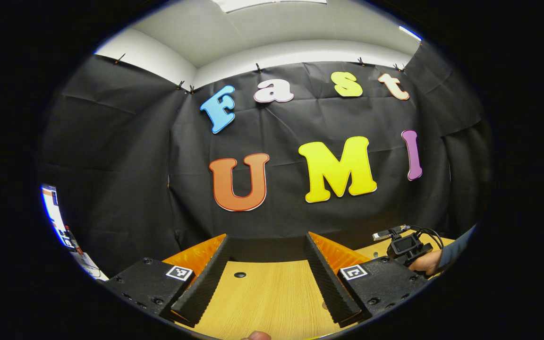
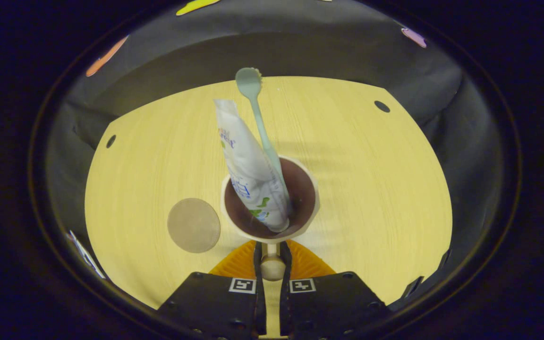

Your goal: Put the toothbrush and toothpaste on the desktop into the cup, then pick up the cup and place it on the coaster on the desktop.

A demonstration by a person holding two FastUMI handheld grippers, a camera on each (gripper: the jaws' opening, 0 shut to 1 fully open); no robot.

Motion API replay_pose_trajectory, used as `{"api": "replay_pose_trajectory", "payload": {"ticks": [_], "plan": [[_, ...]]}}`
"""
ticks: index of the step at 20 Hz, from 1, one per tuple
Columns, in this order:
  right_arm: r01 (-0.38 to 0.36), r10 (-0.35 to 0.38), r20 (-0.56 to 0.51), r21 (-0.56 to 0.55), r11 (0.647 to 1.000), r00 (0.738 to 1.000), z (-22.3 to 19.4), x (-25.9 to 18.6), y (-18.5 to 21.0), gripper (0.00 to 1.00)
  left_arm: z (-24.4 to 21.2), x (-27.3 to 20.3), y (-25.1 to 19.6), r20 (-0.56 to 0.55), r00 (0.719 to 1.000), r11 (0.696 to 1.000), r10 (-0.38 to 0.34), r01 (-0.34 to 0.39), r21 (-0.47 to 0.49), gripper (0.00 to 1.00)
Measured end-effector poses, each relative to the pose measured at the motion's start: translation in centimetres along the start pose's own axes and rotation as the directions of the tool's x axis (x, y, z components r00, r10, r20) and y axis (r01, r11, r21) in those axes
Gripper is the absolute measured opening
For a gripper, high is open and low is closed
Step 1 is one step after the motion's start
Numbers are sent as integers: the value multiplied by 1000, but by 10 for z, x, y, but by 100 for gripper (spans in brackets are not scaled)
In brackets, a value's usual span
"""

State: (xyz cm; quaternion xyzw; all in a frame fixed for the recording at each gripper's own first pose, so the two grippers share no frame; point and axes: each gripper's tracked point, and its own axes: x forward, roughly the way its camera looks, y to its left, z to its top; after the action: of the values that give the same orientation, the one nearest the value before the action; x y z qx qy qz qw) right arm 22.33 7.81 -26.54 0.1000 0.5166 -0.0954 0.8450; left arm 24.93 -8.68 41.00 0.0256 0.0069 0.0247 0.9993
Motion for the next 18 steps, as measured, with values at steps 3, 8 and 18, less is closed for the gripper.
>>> {"api": "replay_pose_trajectory", "payload": {"ticks": [3,8,18], "plan": [[-30,30,7,-34,999,1000,0,-1,11,11,-3,-2,3,-13,1000,1000,10,-10,-7,97],[-54,59,37,-114,992,998,2,-7,32,11,-6,-6,16,-24,999,1000,31,-31,-3,97],[-91,98,19,-215,972,995,-2,-8,53,11,-18,-19,38,-56,996,998,63,-63,16,97]]}}
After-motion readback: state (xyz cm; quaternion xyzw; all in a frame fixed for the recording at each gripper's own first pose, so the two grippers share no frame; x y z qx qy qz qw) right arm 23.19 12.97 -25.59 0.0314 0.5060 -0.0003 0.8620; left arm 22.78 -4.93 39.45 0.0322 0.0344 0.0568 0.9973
